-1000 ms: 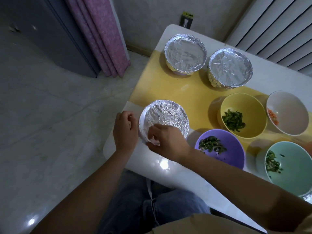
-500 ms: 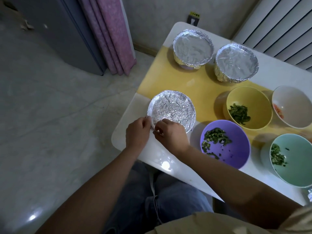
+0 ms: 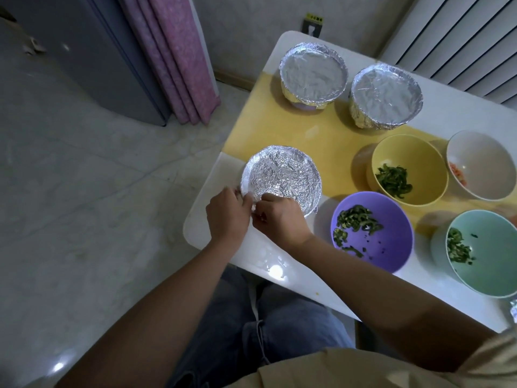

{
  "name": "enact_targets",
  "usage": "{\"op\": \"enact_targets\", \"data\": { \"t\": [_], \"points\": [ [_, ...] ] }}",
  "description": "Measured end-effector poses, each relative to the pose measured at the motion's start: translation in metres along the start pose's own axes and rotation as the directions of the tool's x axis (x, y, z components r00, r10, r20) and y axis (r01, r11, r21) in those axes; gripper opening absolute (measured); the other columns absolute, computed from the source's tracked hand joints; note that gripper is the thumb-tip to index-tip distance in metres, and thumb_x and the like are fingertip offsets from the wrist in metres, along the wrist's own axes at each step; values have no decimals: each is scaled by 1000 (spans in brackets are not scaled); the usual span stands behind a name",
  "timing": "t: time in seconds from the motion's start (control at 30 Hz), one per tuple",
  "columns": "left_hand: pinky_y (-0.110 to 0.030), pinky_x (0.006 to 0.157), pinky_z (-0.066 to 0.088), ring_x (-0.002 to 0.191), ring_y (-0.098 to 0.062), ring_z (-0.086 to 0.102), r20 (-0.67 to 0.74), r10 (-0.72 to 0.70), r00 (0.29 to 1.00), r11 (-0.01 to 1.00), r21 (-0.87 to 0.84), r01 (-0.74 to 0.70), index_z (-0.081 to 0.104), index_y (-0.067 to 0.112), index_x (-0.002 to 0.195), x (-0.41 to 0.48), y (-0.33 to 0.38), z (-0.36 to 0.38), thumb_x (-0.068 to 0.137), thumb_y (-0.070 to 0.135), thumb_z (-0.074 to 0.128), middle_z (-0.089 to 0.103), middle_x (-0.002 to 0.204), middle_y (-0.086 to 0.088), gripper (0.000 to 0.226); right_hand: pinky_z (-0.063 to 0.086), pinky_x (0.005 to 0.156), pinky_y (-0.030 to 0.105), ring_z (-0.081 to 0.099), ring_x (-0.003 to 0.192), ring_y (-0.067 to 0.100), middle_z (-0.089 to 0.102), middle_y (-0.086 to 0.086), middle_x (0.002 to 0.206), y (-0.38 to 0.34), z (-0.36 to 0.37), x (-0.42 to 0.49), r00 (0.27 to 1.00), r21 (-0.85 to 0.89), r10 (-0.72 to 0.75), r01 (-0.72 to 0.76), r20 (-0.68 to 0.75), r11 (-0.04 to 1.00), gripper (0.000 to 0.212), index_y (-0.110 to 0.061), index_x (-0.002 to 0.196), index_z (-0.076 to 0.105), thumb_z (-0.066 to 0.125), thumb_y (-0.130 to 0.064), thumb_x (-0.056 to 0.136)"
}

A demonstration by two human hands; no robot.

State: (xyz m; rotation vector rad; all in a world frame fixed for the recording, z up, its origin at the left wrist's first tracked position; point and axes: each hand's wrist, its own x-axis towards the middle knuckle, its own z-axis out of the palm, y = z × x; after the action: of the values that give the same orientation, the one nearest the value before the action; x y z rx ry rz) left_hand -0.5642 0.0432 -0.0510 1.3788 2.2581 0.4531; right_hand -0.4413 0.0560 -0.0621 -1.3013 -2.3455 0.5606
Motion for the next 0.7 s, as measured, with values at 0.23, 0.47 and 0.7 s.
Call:
{"op": "enact_targets", "data": {
  "t": [0.23, 0.47, 0.7],
  "points": [
    [-32, 61, 27, 69, -31, 54, 23, -61, 998, 998, -1, 61, 55, 6, 69, 5, 10, 4, 97, 20, 49, 60, 70, -16, 32, 37, 36, 28, 46, 39, 31, 50, 8, 56, 3, 2, 1, 1000, 43, -22, 22, 1, 999, 18, -7, 55, 56, 70, 1, 63],
    [-32, 61, 24, 66, -27, 47, 38, -49, 998, 999, 22, 48, 55, 7, 69, 19, 14, -2, 98, 20, 47, 64, 76, -20, 33, 36, 36, 27, 42, 39, 31, 48, 6, 55, 3, 2, 2, 999, 22, -27, 28, -17, 999, 16, -7, 53, 55, 59, -5, 68],
    [-34, 61, 26, 77, -38, 57, 64, 20, 998, 999, 40, -22, 48, 7, 67, 23, 10, -1, 97, 18, 45, 63, 78, -24, 32, 37, 35, 29, 45, 41, 33, 48, 7, 57, 3, 4, 2, 1000, 42, -29, 29, -10, 999, 14, -7, 54, 55, 61, -3, 66]
  ]
}}
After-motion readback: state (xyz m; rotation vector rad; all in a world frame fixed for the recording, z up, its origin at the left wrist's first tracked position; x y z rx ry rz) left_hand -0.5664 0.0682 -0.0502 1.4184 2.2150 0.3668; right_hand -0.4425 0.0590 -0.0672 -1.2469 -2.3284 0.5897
